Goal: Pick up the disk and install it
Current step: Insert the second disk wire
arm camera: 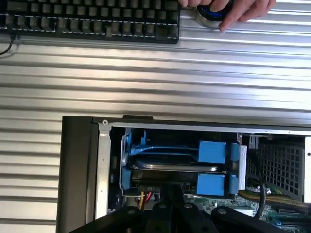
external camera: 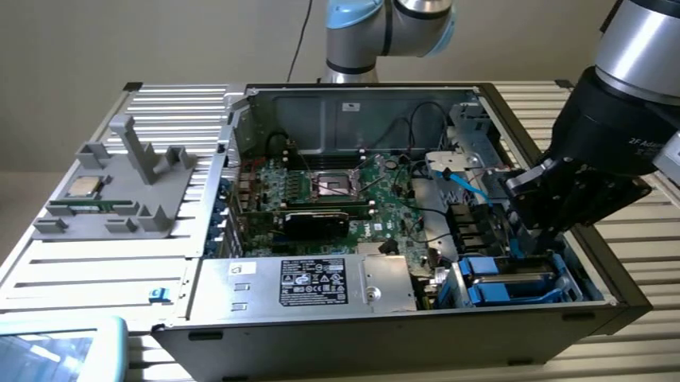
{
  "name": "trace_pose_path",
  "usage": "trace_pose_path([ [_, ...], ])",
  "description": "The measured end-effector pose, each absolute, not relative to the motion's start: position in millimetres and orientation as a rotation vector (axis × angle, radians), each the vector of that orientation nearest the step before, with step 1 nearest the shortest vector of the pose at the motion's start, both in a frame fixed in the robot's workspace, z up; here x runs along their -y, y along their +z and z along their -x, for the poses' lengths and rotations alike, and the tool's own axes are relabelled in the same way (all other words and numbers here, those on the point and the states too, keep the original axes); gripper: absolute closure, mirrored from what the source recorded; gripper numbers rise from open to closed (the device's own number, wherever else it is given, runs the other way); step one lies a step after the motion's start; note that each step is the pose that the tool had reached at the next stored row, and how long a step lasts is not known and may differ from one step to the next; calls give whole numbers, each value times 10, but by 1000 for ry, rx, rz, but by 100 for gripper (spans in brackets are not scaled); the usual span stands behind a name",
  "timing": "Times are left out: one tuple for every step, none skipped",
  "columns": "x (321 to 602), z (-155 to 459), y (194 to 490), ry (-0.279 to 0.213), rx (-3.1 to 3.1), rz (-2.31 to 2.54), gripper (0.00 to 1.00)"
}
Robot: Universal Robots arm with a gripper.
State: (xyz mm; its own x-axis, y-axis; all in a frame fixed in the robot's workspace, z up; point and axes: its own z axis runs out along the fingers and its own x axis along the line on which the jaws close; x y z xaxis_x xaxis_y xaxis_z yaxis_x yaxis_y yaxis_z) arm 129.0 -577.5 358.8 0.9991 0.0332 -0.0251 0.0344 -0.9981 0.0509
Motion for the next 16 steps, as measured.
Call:
trace_pose_path([
  [5775, -1334, 3587, -40, -53, -3090, 89],
  [5776, -1359, 3586, -41, -54, -3090, 89],
  [5775, -1373, 3581, -41, -56, -3090, 89],
  [5775, -1375, 3572, -42, -57, -3090, 89],
  [5775, -1374, 3561, -45, -58, -3091, 89],
  [5776, -1375, 3551, -49, -60, -3092, 89],
  [5777, -1374, 3538, -52, -61, -3093, 89],
  [5778, -1375, 3527, -55, -63, -3095, 89],
  [5778, -1375, 3515, -58, -64, -3096, 89],
  [5779, -1374, 3502, -60, -66, -3098, 89],
  [5779, -1374, 3489, -61, -68, -3100, 89],
  [5779, -1375, 3478, -61, -70, -3102, 89],
  [5779, -1375, 3470, -61, -72, -3104, 89],
  [5780, -1375, 3463, -61, -75, -3106, 89],
  [5781, -1376, 3457, -60, -77, -3109, 89],
  [5782, -1376, 3451, -60, -79, -3111, 89],
])
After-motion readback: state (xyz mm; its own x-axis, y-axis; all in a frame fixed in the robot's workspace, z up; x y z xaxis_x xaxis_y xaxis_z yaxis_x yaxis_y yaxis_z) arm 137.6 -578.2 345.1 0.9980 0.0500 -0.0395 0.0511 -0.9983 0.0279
